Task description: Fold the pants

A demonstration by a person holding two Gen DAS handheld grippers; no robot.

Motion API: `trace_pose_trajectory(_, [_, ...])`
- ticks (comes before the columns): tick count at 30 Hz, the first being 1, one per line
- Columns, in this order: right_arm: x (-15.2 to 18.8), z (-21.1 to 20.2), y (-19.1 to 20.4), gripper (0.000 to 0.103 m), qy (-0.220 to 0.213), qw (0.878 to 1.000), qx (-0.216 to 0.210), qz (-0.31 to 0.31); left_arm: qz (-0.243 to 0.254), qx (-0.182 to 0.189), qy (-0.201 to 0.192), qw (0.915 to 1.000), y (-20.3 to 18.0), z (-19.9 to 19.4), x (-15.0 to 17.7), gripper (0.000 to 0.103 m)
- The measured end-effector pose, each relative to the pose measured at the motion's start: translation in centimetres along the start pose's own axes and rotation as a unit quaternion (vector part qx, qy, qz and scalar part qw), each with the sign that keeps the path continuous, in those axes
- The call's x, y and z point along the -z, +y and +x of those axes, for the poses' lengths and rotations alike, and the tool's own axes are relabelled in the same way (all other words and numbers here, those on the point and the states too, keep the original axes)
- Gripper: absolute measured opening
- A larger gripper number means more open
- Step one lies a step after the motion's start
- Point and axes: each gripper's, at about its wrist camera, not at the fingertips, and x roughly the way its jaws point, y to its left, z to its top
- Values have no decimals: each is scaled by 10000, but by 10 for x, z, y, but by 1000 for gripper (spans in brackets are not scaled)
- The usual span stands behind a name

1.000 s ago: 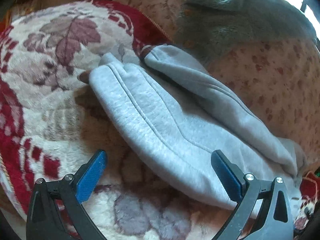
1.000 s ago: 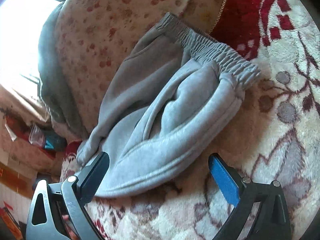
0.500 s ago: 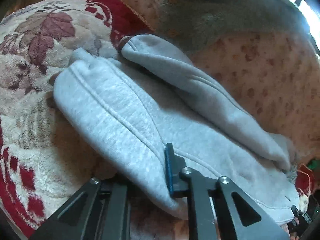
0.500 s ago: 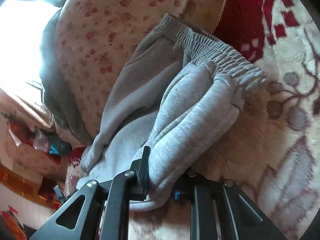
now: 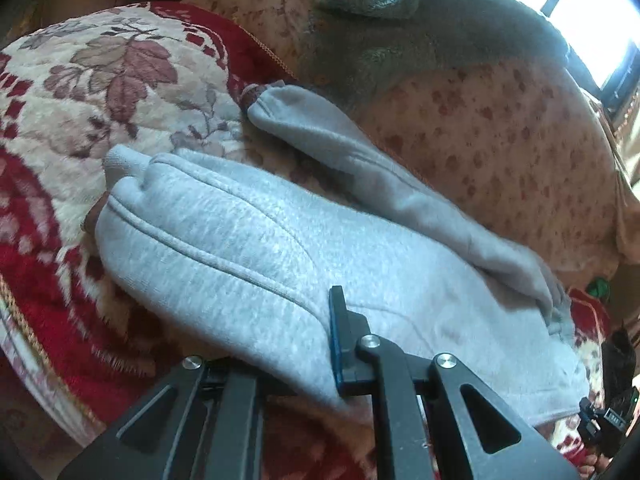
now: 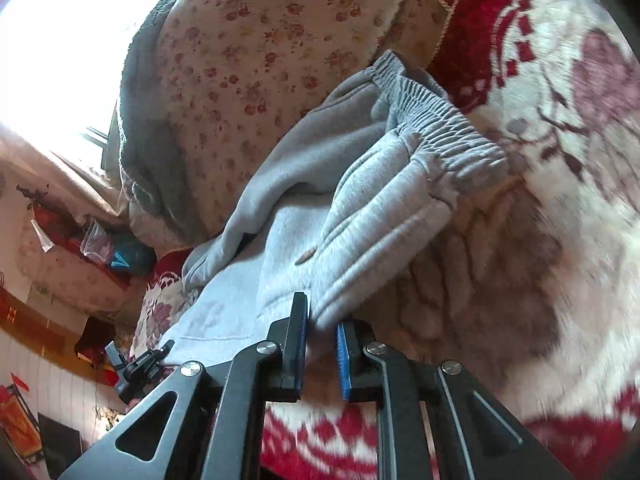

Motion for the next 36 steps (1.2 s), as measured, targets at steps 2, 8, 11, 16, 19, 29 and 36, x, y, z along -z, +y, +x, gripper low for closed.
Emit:
trace_pose_trajectory(2, [4, 0, -9, 13, 26, 9999, 76, 81, 1, -74, 87, 9999, 6, 5, 5, 10])
trace_pose_trajectory(8, [7, 10, -29, 20, -11, 9992, 77, 382, -32, -504, 89, 9987, 16, 11, 20, 40])
trace_pose_trajectory(11, [7, 8, -32, 40, -26, 9992, 113, 389, -218, -701, -95, 9973, 28, 4, 20, 67])
trace_pose_trajectory(16, [5, 3, -37, 83, -244, 9980, 9, 586, -877, -683, -221, 9936, 60, -4, 11, 79])
trace_pose_trajectory(19, [3, 13, -38, 82, -152, 9980, 164, 587, -1146, -771, -385, 9897, 67, -8, 4, 79])
trace_pose_trajectory(29, [-1, 37, -26, 39, 142, 9963, 847, 12, -622, -1041, -865, 9888, 67, -12, -18, 15])
trace_pose_trajectory(36, [-1, 38, -34, 40, 351, 9956, 853, 130, -839, -1518, -343, 9843, 88, 7, -7, 40])
